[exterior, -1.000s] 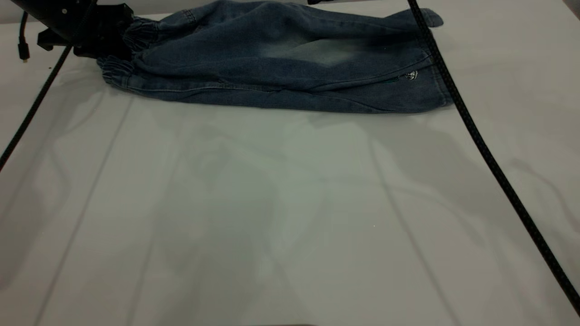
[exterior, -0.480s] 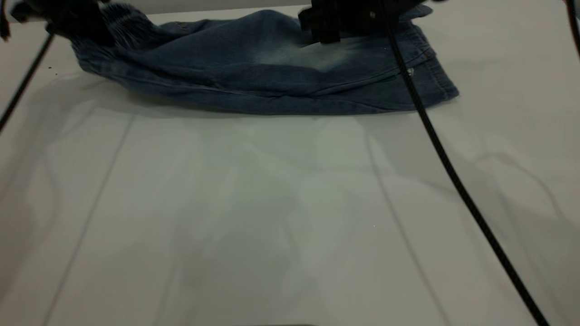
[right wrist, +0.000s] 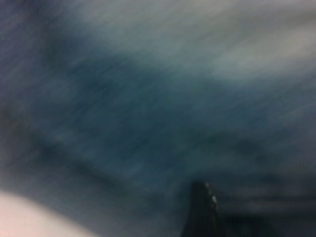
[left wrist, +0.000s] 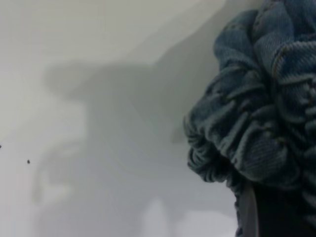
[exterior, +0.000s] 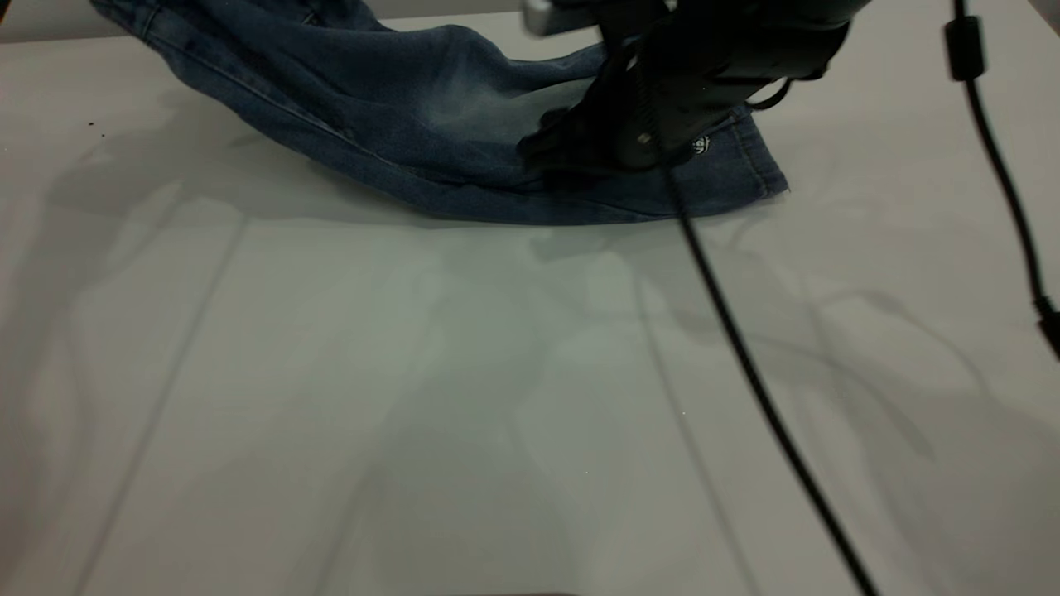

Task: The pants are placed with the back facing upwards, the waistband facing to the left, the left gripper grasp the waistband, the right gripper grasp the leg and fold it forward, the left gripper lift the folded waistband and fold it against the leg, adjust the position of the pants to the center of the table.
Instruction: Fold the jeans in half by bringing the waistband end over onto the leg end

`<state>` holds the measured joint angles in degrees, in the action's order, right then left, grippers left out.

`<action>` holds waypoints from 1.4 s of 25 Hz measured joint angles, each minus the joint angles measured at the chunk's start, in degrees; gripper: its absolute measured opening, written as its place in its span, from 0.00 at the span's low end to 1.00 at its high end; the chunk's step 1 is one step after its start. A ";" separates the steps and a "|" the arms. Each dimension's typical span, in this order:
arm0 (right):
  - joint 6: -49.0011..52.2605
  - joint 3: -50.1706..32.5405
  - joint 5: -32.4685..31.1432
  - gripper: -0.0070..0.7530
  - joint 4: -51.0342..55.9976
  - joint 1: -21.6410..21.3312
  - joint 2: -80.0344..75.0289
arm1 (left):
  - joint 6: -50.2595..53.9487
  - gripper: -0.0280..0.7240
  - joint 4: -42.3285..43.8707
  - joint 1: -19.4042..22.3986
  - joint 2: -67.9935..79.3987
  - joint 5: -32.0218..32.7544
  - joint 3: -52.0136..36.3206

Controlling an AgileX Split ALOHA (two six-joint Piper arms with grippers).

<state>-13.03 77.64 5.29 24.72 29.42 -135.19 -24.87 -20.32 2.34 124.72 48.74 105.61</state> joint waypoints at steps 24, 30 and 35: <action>-3.25 0.36 -21.92 0.58 -0.69 6.89 19.36 | -0.58 0.17 -0.46 -9.89 -0.13 4.08 10.78; -3.25 0.36 -32.21 0.58 -1.21 -1.58 32.40 | -0.53 0.17 -0.46 -16.09 -0.13 4.31 10.78; -3.27 0.24 -35.49 0.58 -1.42 -8.27 40.49 | -0.53 0.17 -0.46 -23.01 0.08 3.65 10.78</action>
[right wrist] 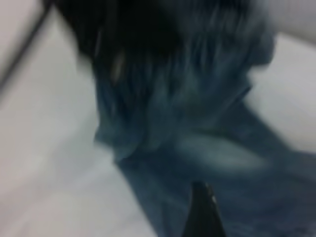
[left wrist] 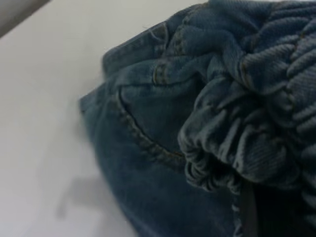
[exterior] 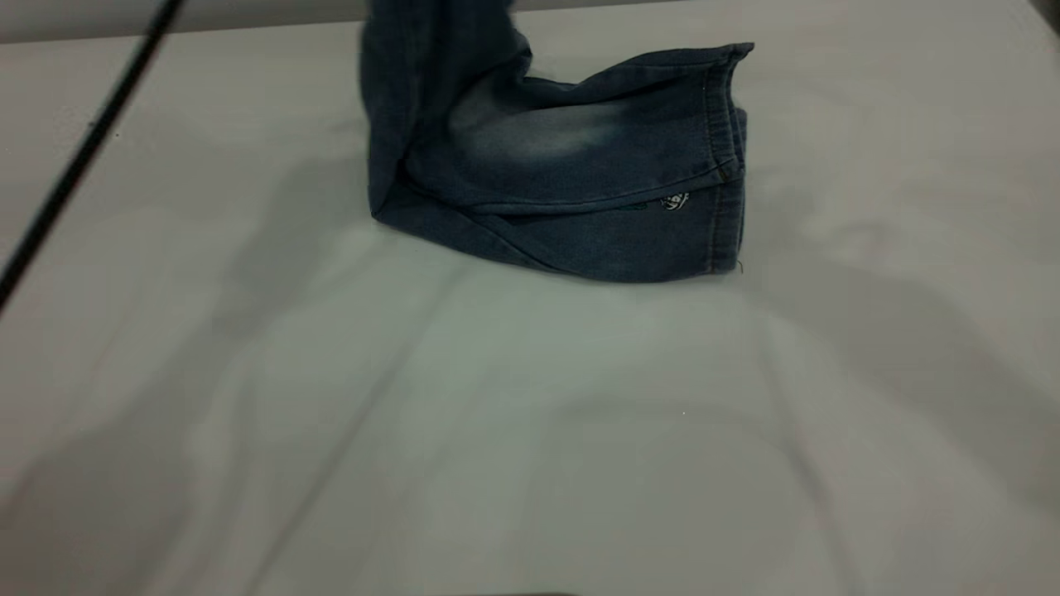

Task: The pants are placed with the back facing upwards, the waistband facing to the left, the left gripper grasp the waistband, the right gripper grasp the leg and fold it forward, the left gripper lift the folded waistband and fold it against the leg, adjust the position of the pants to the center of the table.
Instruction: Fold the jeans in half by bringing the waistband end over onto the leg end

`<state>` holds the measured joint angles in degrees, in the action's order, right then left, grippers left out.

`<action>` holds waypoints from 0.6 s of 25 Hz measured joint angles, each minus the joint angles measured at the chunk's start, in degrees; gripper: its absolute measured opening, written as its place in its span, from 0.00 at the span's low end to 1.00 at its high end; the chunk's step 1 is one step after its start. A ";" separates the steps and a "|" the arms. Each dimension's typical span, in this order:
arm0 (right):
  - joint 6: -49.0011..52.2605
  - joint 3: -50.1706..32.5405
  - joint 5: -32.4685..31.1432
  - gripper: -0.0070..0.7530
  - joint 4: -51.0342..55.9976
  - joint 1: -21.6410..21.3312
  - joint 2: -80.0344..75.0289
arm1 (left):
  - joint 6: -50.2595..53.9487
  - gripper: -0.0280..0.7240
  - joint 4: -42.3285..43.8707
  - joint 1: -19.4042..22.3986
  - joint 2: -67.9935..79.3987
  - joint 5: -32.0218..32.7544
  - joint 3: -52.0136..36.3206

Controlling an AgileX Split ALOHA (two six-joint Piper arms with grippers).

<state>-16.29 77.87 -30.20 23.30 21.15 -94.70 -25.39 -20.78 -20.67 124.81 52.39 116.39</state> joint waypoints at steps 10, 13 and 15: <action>-0.07 -0.21 -4.35 0.58 -0.17 -5.10 8.03 | 0.00 0.17 -0.19 -10.51 7.86 -8.16 0.00; -0.20 -0.21 -5.33 0.58 -0.28 -5.11 8.21 | 0.00 0.19 -0.19 -12.74 10.15 -10.58 0.00; -0.20 -0.26 -6.10 0.58 -0.64 -5.11 8.21 | -0.06 0.22 -0.19 -13.60 11.19 -11.45 0.00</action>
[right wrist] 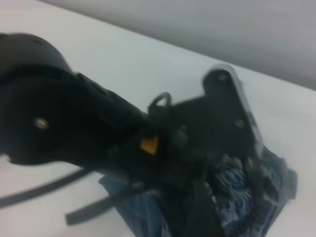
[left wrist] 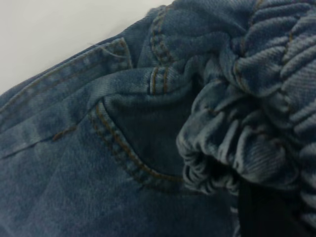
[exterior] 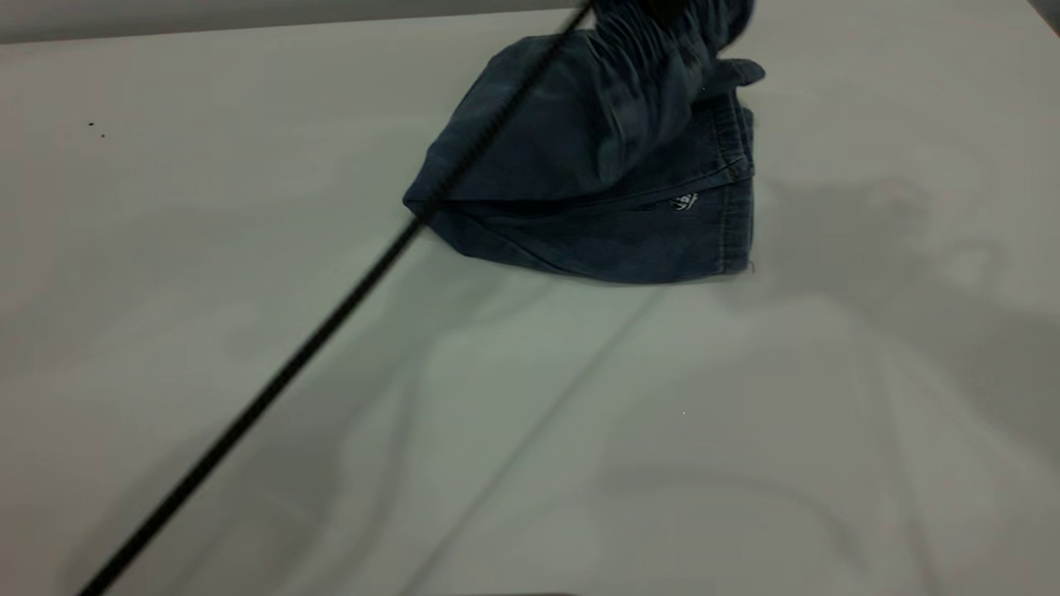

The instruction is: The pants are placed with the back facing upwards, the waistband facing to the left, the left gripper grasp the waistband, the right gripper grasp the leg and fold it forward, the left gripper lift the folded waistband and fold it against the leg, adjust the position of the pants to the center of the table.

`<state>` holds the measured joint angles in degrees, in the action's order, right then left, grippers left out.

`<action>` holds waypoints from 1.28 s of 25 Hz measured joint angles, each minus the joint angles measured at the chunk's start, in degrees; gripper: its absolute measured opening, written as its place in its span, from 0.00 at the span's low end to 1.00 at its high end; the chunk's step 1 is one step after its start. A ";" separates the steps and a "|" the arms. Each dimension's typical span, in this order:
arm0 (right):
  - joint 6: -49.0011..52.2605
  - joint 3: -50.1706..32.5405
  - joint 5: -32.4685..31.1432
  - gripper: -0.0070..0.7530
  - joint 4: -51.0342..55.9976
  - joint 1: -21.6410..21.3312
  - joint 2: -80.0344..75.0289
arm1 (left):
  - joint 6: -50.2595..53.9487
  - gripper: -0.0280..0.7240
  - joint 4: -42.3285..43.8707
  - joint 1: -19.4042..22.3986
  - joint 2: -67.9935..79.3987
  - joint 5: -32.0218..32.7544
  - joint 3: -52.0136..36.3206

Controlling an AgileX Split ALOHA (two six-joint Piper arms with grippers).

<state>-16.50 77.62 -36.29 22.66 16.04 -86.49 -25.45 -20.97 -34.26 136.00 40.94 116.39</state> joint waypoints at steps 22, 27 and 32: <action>-0.11 -0.06 -1.47 0.58 -0.63 0.00 0.01 | -13.03 0.72 21.83 -0.46 0.00 13.54 2.37; 0.16 -0.06 -1.86 0.58 -0.63 -0.04 0.01 | -26.09 0.72 21.83 -0.46 5.58 12.61 2.37; 0.40 -0.06 -2.62 0.58 -0.58 -0.04 0.01 | -33.09 0.72 21.77 -0.46 10.55 9.74 2.37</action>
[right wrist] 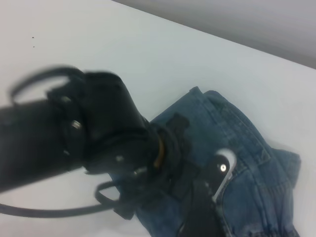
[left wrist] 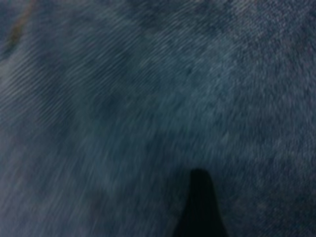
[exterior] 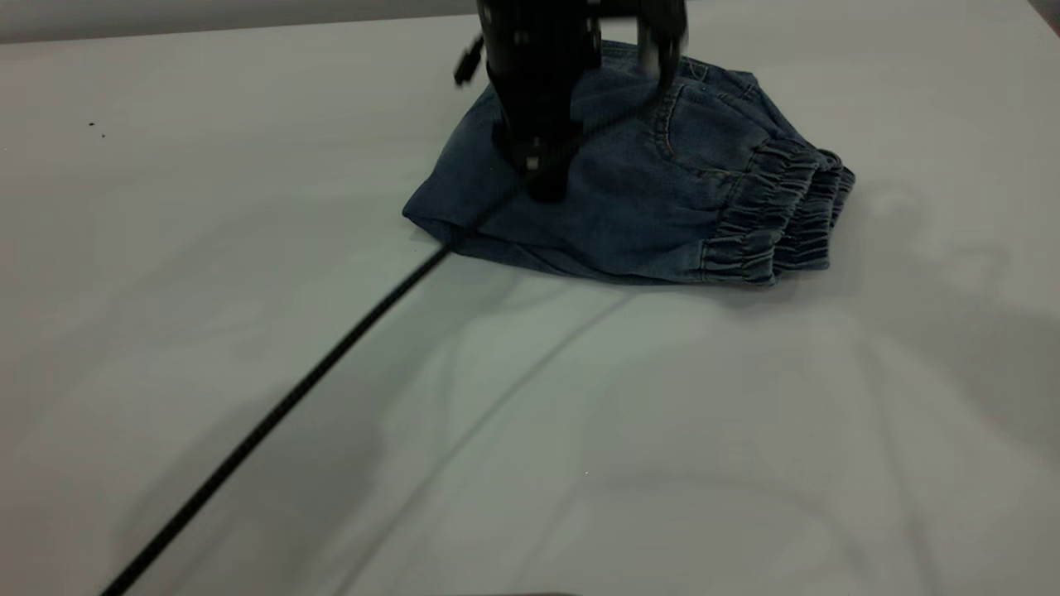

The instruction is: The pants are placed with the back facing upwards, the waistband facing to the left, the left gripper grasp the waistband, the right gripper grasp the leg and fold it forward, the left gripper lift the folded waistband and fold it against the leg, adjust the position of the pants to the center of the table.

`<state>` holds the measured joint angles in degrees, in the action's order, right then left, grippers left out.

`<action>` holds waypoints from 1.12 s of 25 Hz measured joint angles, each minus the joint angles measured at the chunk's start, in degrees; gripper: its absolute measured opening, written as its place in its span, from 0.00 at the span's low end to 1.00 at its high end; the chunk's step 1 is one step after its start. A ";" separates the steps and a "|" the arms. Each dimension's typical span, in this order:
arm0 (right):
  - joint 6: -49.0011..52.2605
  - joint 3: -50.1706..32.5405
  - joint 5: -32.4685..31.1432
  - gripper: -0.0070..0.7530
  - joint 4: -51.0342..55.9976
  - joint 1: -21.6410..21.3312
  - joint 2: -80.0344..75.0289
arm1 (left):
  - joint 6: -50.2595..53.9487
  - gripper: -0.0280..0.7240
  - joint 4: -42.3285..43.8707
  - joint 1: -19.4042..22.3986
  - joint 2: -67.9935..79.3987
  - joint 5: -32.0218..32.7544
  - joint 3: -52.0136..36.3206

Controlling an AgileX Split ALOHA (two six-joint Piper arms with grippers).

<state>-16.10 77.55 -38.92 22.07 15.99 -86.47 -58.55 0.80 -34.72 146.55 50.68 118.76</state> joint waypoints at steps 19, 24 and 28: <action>0.05 0.00 -0.36 0.58 0.00 0.00 0.00 | 43.70 0.72 -0.16 -0.56 2.06 16.39 1.07; 0.05 0.00 -0.42 0.58 0.00 0.00 0.00 | 47.22 0.72 0.02 -0.56 2.25 16.44 1.76; 0.05 0.00 -0.44 0.58 0.00 0.00 0.47 | 47.16 0.72 0.09 -0.56 3.14 16.44 7.69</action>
<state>-16.05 77.55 -39.35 22.07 15.99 -86.00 -11.39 0.88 -35.28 149.68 67.11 126.45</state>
